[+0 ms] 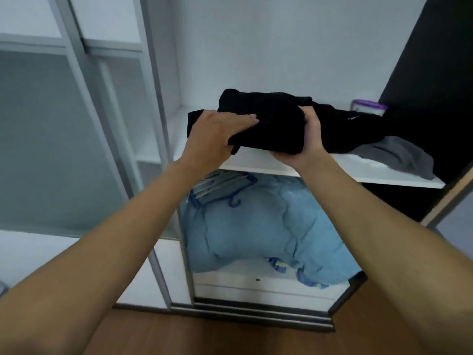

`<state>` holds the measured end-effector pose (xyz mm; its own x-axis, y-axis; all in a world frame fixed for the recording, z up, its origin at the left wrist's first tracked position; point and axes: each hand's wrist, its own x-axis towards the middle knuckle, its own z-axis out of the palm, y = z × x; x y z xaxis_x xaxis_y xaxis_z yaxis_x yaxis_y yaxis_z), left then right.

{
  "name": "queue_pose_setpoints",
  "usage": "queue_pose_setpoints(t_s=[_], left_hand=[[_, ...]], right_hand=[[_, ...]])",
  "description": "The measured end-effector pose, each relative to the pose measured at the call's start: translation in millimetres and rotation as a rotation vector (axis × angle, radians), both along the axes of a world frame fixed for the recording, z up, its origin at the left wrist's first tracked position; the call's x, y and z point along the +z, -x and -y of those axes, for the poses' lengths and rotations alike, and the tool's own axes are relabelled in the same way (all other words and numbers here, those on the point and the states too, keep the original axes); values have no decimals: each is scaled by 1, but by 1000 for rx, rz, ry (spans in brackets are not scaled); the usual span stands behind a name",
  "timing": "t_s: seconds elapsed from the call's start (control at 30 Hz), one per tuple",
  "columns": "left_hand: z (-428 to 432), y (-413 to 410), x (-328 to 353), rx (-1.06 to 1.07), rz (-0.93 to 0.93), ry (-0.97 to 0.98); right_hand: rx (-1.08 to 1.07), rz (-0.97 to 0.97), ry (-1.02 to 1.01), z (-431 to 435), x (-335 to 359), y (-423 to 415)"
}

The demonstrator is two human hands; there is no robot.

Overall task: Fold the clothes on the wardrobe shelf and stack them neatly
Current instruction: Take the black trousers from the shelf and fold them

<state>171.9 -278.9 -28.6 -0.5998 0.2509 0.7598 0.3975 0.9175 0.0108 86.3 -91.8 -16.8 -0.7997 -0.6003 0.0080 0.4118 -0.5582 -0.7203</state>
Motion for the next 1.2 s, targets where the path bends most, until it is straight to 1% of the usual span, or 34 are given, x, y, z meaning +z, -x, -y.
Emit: queue_pose_setpoints(t_s=[0.07,0.13,0.2,0.23,0.27,0.3,0.37,0.4,0.43,0.47,0.53,0.57,0.63,0.73,0.8,0.9,0.97,1.03,1.07,1.13,1.2], left_hand=[[18,22,6,95,-3,28],[34,41,10,232,-55,92],[46,56,9,336,-90,131],[50,63,5,374,-78,144],[55,71,-3,405,-11,152],[60,78,-13,428,127,147],[73,90,-39,478,569,82],[81,95,-51,520,771,42],[92,101,-60,566,888,10],[103,107,-67,607,902,-20],[122,117,-73,683,780,-61],[130,121,-75,715,719,-61],[138,126,-81,752,668,-8],[145,128,-90,786,638,80],[151,129,-93,795,615,109],[161,132,-93,790,563,91],[171,136,-89,789,540,27],[186,146,-82,783,563,5],[193,154,-79,767,611,14],[204,170,-77,726,771,2],[216,180,-83,702,920,-52]], right_hand=[[61,-67,13,21,8,31],[131,-88,53,43,16,62],[218,-151,93,64,18,97],[230,-178,60,75,14,115],[216,-170,-34,86,6,133],[191,-127,-170,97,-6,149],[142,-34,-509,115,-39,173],[136,-29,-673,121,-55,181],[119,-51,-798,127,-70,190],[80,-94,-866,134,-81,198],[-3,-197,-870,147,-94,214],[-15,-255,-875,153,-96,218],[-15,-365,-941,161,-99,221],[-71,-467,-1035,173,-112,226],[-101,-532,-1051,180,-116,228],[-141,-577,-1044,194,-112,224],[-195,-626,-1062,204,-110,220],[-203,-702,-1112,214,-110,215],[-198,-745,-1146,219,-111,211],[-201,-810,-1234,229,-115,208],[-180,-872,-1336,238,-117,210]])
